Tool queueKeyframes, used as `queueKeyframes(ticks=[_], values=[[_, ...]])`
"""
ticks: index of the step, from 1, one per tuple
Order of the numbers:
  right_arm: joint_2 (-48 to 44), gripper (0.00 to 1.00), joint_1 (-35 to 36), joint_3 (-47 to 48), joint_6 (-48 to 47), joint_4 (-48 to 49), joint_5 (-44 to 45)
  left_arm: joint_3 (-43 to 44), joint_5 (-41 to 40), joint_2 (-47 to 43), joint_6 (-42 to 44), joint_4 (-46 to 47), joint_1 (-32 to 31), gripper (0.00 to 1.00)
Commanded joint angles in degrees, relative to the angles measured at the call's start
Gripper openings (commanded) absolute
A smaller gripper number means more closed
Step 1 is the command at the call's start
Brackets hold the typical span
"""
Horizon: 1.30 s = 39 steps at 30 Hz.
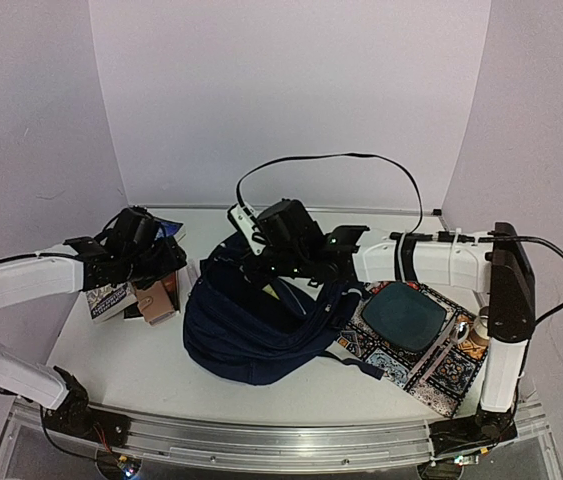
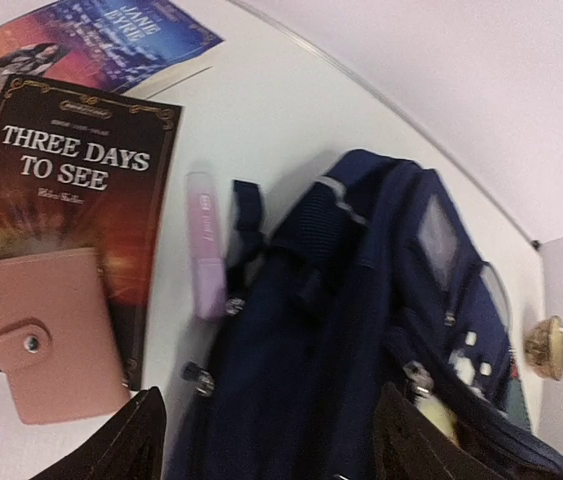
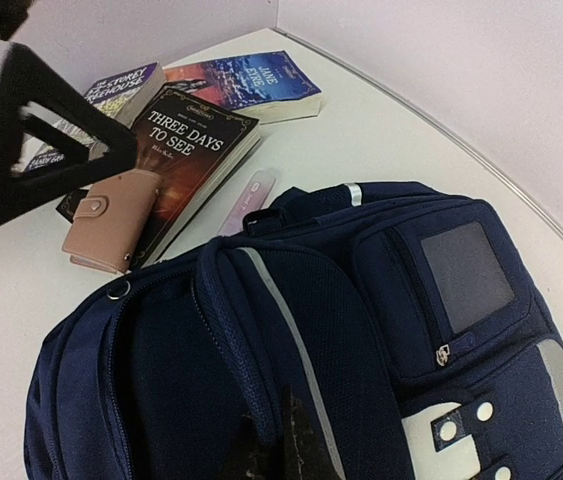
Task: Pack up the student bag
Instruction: Pick up the pen at the center of the board.
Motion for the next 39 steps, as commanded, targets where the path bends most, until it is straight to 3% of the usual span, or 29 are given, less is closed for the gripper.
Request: queueKeyframes(ticks=[1,12,17,33,39], values=[[-5.49,0.00,-0.57,-2.11,0.85,1.92,0.87,5.21,2.54,7.51,6.17,-2.06,4.49,0.69],[-5.85,0.00,-0.59,-3.38,1.12,2.78,0.09,19.29,7.20,27.66,10.62,-1.99,10.30,0.50],[-5.53,0.00,-0.61,-2.74,0.78,3.00,-0.18,23.51,8.84,35.17,11.00,-2.00,11.04,0.46],[-4.63,0.00,-0.59,-1.67,0.33,3.34,-0.44,29.70,10.60,47.83,12.32,-3.94,12.61,0.39],[-4.55,0.00,-0.63,-1.68,0.38,3.54,-0.54,31.07,10.86,49.31,12.85,-6.13,12.69,0.26]])
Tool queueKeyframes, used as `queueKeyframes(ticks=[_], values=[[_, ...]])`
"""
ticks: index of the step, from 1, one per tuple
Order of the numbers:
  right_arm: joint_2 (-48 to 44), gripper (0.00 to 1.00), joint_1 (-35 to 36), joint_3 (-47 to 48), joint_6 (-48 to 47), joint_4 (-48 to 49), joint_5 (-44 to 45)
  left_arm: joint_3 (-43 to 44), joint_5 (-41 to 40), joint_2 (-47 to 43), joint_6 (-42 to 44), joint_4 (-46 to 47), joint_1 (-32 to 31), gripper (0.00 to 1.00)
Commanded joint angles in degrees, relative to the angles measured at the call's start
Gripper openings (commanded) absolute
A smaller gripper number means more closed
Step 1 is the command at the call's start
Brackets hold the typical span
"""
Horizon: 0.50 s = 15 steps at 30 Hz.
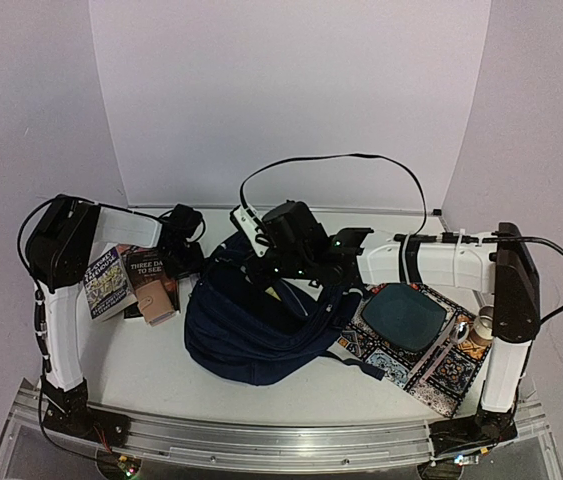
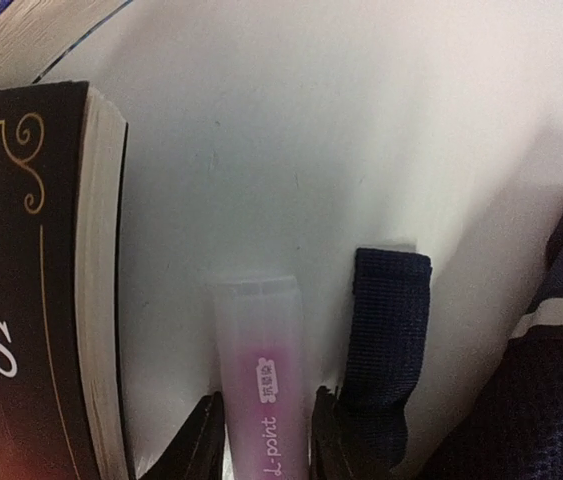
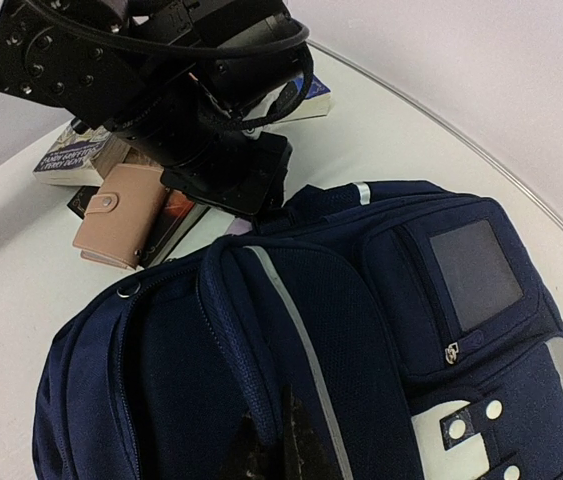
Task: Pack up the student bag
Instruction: Pick up the pen at the center of the board.
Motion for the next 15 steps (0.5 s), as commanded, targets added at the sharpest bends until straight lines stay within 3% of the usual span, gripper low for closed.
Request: queueKeyframes(ticks=[1,7,15], values=[[-2.82,0.00,-0.46,1.56,0.16,1.40,1.26,2.10,1.38,2.08,1.03,-2.40,0.42,0.23],[-2.77,0.00,-0.43,1.45,0.22,1.69,1.14,2.14,1.32,-0.40,1.39,-3.98,0.40,0.05],[-2.76,0.00,-0.40,1.17,0.23,1.77,1.76,1.27,2.71,-9.78,1.54,-5.36,0.41,0.01]])
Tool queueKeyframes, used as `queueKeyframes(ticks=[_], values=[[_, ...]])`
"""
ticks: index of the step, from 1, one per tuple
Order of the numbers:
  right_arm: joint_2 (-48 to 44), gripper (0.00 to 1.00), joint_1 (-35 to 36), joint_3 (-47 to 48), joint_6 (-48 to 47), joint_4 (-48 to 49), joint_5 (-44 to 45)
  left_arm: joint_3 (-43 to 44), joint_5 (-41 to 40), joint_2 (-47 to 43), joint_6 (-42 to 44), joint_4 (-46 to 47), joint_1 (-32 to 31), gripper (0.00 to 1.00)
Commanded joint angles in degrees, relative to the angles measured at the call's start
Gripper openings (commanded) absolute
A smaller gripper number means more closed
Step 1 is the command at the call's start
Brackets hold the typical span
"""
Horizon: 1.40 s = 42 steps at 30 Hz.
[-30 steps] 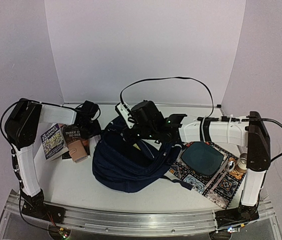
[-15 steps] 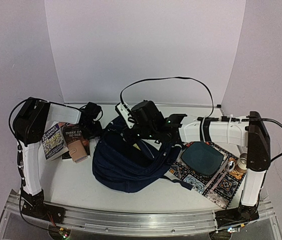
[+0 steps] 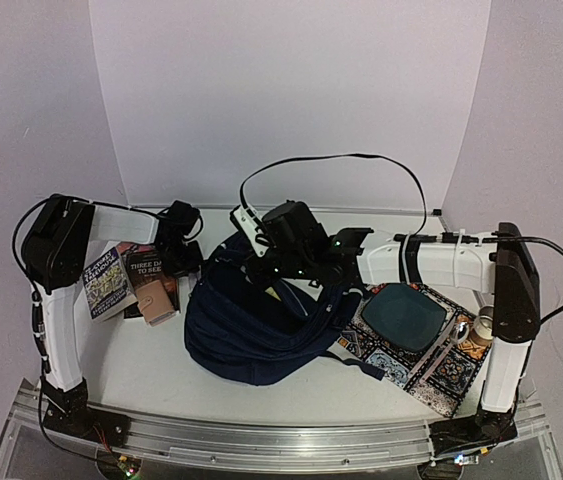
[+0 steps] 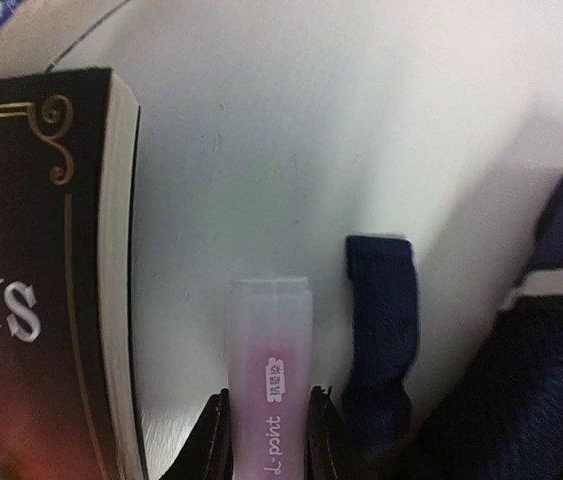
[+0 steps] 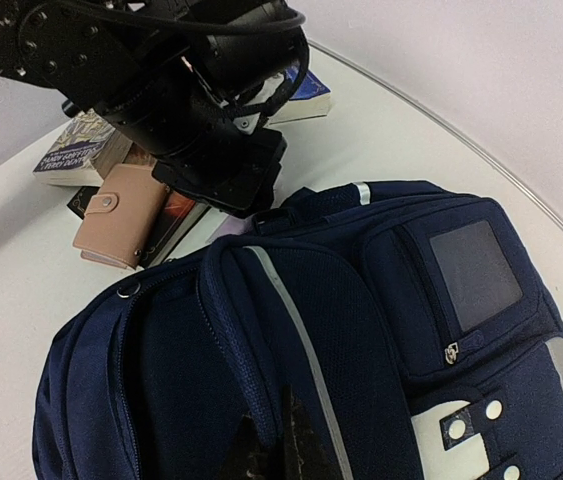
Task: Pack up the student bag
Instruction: Pick up the pen at the center of the board, then place the pen in the upper front pocket of the bag.
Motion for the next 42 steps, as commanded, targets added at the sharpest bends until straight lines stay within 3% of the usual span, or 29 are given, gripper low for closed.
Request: queueKeyframes(ticks=[1,18,25,32,42], values=[[-2.72,0.00,-0.41,1.34,0.23,1.74,1.86,0.04,1.56,-9.43,0.69,-1.50,0.19,0.01],[0.25,0.00,-0.46,5.76,-0.15,1.74,1.49,-19.74,16.19,-39.05,-5.88,1.11,-0.37,0.00],[1.97,0.00,-0.39,8.01,-0.30,1.74,0.41,-26.96,19.76,-49.00,-12.16,4.93,-5.12,0.00],[3.27,0.00,-0.25,10.17,-0.88,1.74,-0.68,-32.18,17.56,-50.98,-19.50,12.81,-13.71,0.00],[3.44,0.00,0.06,10.76,-0.46,1.74,-2.29,-33.48,14.95,-45.58,-27.52,24.58,-17.89,0.00]])
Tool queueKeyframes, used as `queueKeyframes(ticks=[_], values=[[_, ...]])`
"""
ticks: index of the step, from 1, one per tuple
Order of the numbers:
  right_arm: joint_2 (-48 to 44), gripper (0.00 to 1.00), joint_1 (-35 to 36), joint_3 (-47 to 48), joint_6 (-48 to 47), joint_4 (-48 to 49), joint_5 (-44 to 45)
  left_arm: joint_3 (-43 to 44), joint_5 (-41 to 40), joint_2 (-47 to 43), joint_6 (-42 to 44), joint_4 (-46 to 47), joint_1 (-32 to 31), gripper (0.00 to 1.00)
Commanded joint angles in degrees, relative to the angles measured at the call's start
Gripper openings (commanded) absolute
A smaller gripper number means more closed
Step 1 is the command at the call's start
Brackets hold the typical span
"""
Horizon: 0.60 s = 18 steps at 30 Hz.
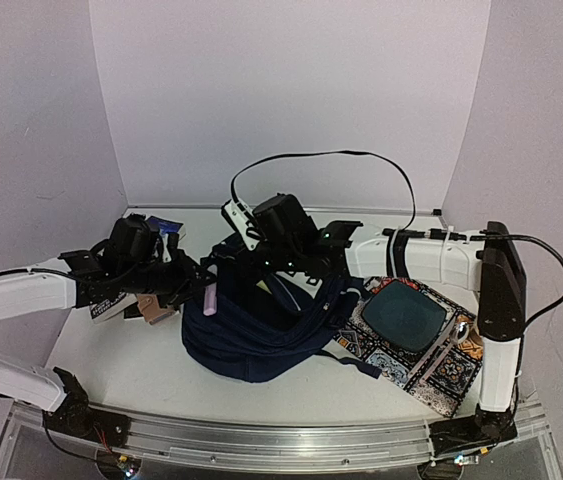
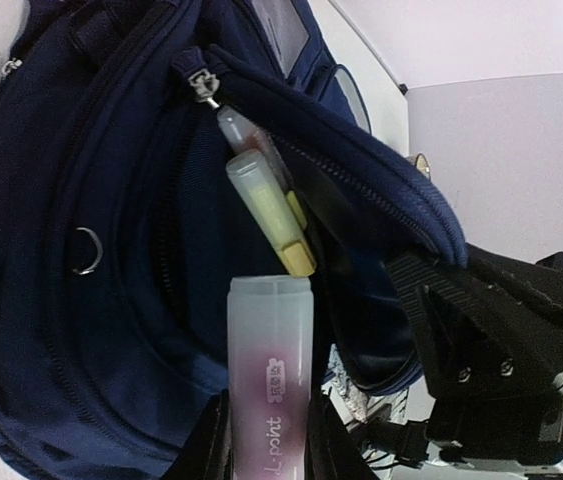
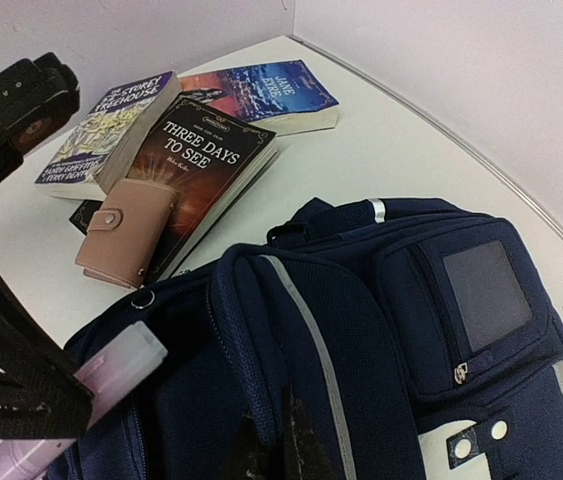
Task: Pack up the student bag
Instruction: Place the pen in the upper front pocket of the bag.
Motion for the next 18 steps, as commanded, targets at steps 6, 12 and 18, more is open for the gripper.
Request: queueKeyframes(ticks=[6,12,18], values=[[-1.00,0.00,0.54,3.60,0.87,4.21,-2.50,0.97,-5.71,7.05,-8.67,14.71,-0.98,0.00],[-0.93,0.00,0.78,3.77,1.38,4.37,-3.69,3.15,-10.83,11.30,-12.22,18.05,-1.66,0.04],[-1.02,0.00,0.85,3.61,1.66,4.87,-4.23,5.43,-15.24,15.99,-15.26,19.15,-2.28,0.11]])
